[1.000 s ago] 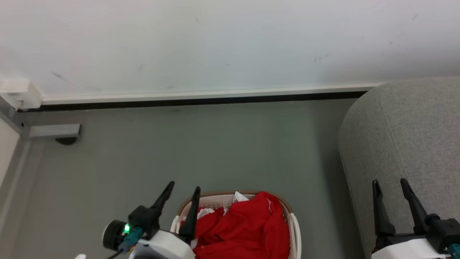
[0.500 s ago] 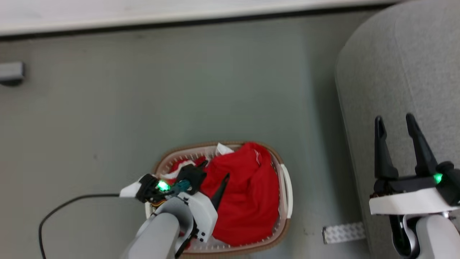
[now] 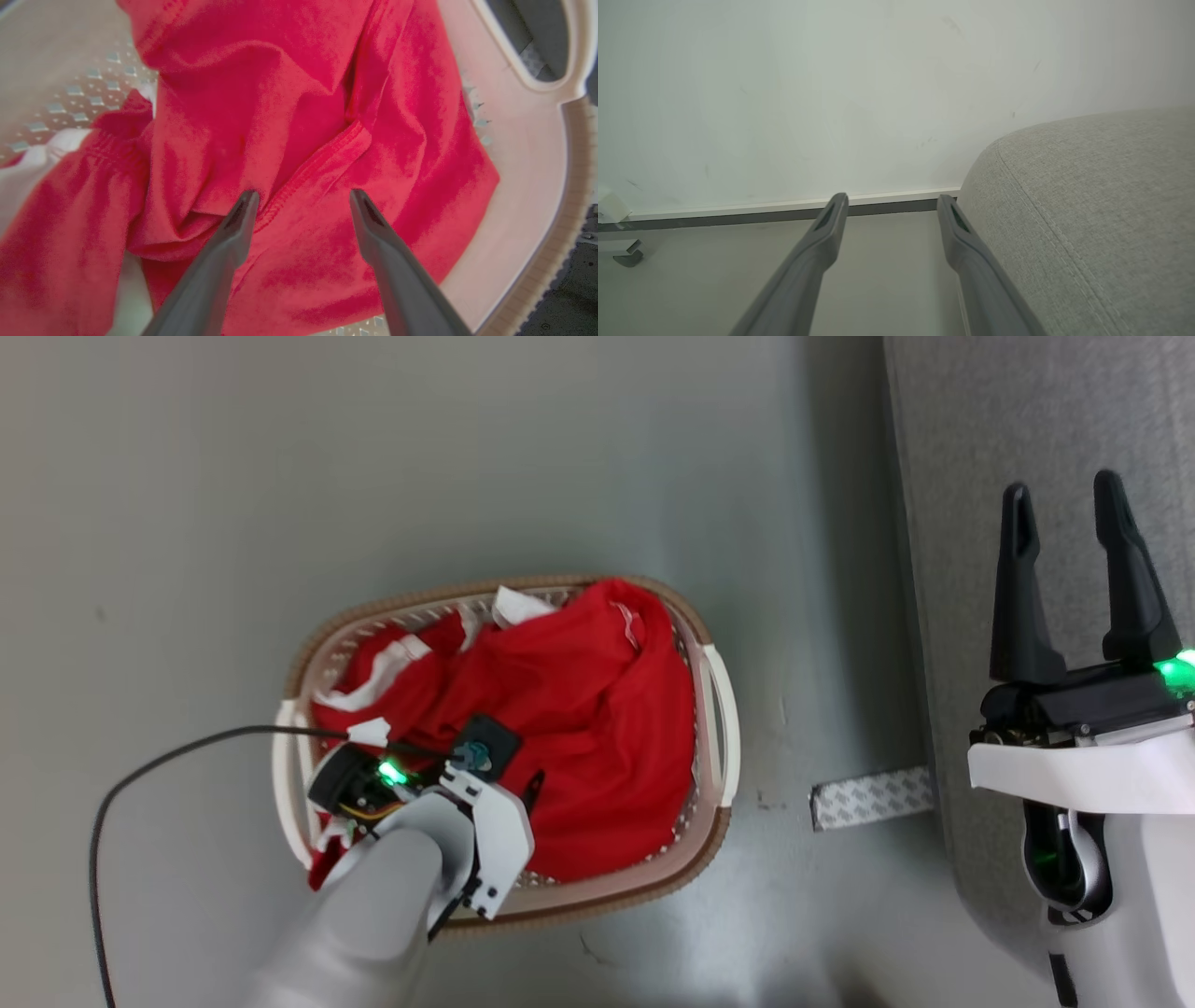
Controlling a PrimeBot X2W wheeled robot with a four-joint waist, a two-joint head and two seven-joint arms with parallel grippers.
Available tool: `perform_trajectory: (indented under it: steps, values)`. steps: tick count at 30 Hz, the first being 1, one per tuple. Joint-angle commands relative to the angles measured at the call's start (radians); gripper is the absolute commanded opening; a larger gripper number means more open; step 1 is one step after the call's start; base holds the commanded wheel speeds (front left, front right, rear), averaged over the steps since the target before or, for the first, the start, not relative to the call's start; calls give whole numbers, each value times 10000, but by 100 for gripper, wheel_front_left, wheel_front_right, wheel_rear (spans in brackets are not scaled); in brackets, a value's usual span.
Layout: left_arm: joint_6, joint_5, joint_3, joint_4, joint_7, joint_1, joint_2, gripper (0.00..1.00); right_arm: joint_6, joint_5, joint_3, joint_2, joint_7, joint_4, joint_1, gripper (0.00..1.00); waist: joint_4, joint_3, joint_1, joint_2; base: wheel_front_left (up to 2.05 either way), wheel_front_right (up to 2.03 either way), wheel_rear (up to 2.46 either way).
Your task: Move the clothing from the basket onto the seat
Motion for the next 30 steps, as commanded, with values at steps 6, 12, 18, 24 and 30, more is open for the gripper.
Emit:
perform_trajectory:
  steps: [6, 12, 18, 24, 30]
  values:
    - [-1, -158, -401, 718, 16, -782, 426, 100, -24, 393, 40, -7, -29, -472, -275, 100, -385, 1332, -2, 0, 0, 0, 0]
    - [-2, -483, -648, 1219, -336, -1192, 384, 27, -24, 547, 62, -10, -29, -585, 42, 100, -405, 1524, -2, 0, 0, 0, 0]
    - [-2, -1090, -852, 1398, -1029, -915, 100, 0, -24, 454, -103, -8, -29, -137, 451, 100, -135, 560, -2, 0, 0, 0, 0]
    - [-3, -2048, -1190, 1210, -1644, 61, -120, 0, -24, 487, -364, -13, -29, 357, 1131, 100, 191, -1221, -2, 0, 0, 0, 0]
    - [-3, -3164, -1783, 456, -1833, 1264, -200, 0, -24, 285, -751, -16, -29, 805, 2169, 100, 734, -3114, -2, 0, 0, 0, 0]
